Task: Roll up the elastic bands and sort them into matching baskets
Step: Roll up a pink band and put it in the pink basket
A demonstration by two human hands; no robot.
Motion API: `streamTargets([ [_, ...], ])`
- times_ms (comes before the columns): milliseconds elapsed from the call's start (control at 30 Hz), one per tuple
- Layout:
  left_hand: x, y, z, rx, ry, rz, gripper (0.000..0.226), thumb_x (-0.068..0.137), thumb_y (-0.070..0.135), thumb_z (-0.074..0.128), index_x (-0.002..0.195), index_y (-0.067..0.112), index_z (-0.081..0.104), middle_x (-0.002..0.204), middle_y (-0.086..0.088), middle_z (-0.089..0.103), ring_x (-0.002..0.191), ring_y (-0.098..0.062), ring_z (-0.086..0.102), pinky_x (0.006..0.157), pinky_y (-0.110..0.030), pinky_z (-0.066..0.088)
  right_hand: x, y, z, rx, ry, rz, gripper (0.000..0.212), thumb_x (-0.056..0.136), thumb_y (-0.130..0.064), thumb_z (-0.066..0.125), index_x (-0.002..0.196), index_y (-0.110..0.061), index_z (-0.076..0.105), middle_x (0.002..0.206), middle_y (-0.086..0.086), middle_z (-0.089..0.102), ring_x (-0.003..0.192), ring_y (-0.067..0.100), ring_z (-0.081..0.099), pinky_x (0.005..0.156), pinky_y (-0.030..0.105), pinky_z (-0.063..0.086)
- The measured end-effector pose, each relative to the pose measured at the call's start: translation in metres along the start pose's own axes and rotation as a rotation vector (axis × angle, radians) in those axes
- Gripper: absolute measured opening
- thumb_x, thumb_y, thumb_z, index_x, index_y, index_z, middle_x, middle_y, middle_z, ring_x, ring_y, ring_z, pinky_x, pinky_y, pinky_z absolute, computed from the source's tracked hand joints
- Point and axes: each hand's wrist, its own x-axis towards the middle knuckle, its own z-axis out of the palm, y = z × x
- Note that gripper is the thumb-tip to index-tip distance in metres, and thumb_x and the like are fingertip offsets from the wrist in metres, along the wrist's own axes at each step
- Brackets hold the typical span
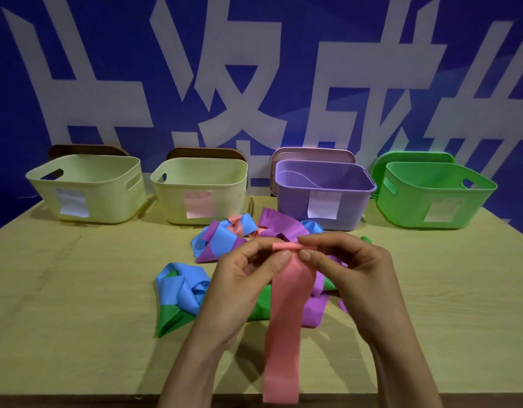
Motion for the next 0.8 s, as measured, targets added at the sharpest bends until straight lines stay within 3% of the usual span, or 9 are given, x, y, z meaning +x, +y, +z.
streamTargets([
  [133, 0.000, -0.001, 0.007, 0.044, 0.093, 0.014, 0.028, 0.066, 0.037, 0.070, 0.084, 0.016, 0.073, 0.090, -0.003, 0.073, 0.087, -0.009, 0.066, 0.081, -0.021, 0.051, 0.000, 0.002, 0.001, -0.001, 0.010, -0.030, 0.032, 0.070, 0.014, 0.070, 0.073, -0.018, 0.073, 0.076, -0.010, 0.074, 0.077, 0.001, 0.068, 0.069, 0.011, 0.050],
  [233, 0.002, -0.004, 0.010, 0.049, 0.136, 0.043, 0.025, 0.069, 0.031, 0.069, 0.084, 0.012, 0.073, 0.090, -0.008, 0.073, 0.087, -0.014, 0.067, 0.083, -0.025, 0.052, -0.002, 0.003, 0.001, 0.025, -0.017, 0.000, 0.030, 0.074, 0.013, 0.068, 0.083, -0.015, 0.072, 0.083, -0.008, 0.075, 0.080, 0.003, 0.067, 0.066, 0.011, 0.050],
  [333, 0.002, -0.006, 0.010, 0.045, 0.141, 0.069, 0.016, 0.074, 0.022, 0.068, 0.086, 0.013, 0.072, 0.092, -0.009, 0.072, 0.091, -0.018, 0.067, 0.083, -0.023, 0.052, -0.003, 0.005, -0.001, 0.062, -0.086, 0.064, 0.029, 0.077, -0.008, 0.069, 0.105, -0.015, 0.066, 0.096, -0.006, 0.074, 0.089, 0.008, 0.066, 0.075, 0.018, 0.052],
  [467, 0.001, -0.006, 0.008, 0.034, 0.124, 0.073, 0.015, 0.072, 0.018, 0.069, 0.086, 0.017, 0.073, 0.093, -0.005, 0.073, 0.093, -0.016, 0.068, 0.082, -0.021, 0.051, -0.003, 0.005, -0.001, 0.026, -0.071, 0.137, 0.023, 0.074, -0.028, 0.064, 0.094, -0.019, 0.072, 0.087, -0.005, 0.074, 0.081, 0.007, 0.067, 0.068, 0.022, 0.053],
  [633, 0.000, -0.008, 0.008, 0.058, 0.129, 0.081, 0.016, 0.067, 0.024, 0.070, 0.083, 0.026, 0.074, 0.089, 0.000, 0.073, 0.091, -0.014, 0.068, 0.083, -0.024, 0.050, -0.004, 0.009, 0.001, -0.026, -0.020, 0.120, 0.018, 0.073, -0.027, 0.066, 0.085, -0.017, 0.074, 0.078, -0.006, 0.073, 0.076, 0.005, 0.066, 0.064, 0.022, 0.052],
  [733, 0.000, -0.009, 0.008, 0.072, 0.162, 0.097, 0.015, 0.068, 0.024, 0.070, 0.082, 0.025, 0.074, 0.087, 0.001, 0.073, 0.089, -0.014, 0.068, 0.083, -0.026, 0.050, -0.004, 0.011, 0.005, 0.021, 0.006, 0.107, 0.008, 0.078, -0.012, 0.068, 0.081, -0.017, 0.073, 0.075, -0.009, 0.072, 0.072, 0.002, 0.064, 0.057, 0.015, 0.048],
  [800, 0.000, -0.008, 0.009, 0.063, 0.161, 0.096, 0.015, 0.069, 0.023, 0.071, 0.083, 0.024, 0.075, 0.089, -0.001, 0.074, 0.091, -0.017, 0.068, 0.085, -0.027, 0.051, -0.004, 0.011, 0.006, 0.038, 0.021, 0.105, 0.015, 0.082, -0.005, 0.066, 0.080, -0.018, 0.073, 0.074, -0.011, 0.072, 0.071, 0.000, 0.064, 0.054, 0.014, 0.047],
])
